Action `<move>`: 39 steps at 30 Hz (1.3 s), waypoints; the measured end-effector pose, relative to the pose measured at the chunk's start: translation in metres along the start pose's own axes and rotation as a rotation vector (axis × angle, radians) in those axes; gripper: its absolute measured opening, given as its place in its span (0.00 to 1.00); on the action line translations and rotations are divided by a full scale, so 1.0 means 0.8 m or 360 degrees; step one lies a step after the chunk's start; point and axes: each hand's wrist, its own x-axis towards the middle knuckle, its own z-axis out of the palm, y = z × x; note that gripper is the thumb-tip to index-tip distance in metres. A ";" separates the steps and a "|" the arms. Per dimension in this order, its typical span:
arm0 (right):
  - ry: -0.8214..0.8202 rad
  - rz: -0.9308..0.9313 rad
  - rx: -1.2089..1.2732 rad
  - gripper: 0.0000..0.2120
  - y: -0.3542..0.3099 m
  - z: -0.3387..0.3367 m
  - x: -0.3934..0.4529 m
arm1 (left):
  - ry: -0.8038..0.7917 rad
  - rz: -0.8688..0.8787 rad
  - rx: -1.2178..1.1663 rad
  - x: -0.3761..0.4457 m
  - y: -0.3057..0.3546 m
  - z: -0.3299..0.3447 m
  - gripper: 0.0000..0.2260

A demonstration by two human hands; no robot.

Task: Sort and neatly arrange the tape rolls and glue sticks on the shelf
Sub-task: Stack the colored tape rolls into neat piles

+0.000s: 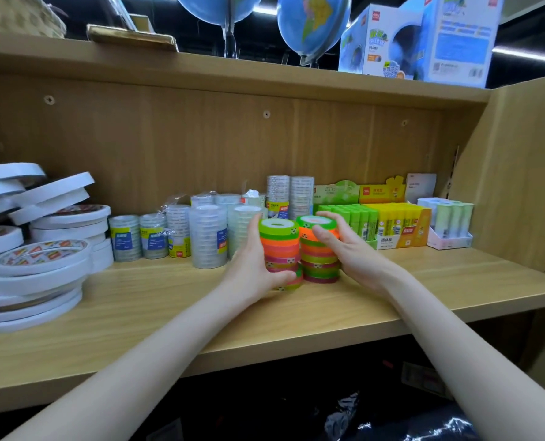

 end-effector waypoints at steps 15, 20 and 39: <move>-0.0006 0.0075 0.0179 0.44 0.001 0.027 0.007 | -0.0104 -0.0225 -0.0442 0.005 -0.013 -0.016 0.49; 0.0058 0.0003 0.0042 0.43 0.002 0.030 0.008 | 0.0028 -0.0206 -0.0436 0.002 -0.005 -0.009 0.50; 0.0077 -0.0029 -0.0161 0.36 0.011 0.010 -0.009 | -0.0092 -0.0164 -0.0297 -0.004 -0.016 -0.023 0.54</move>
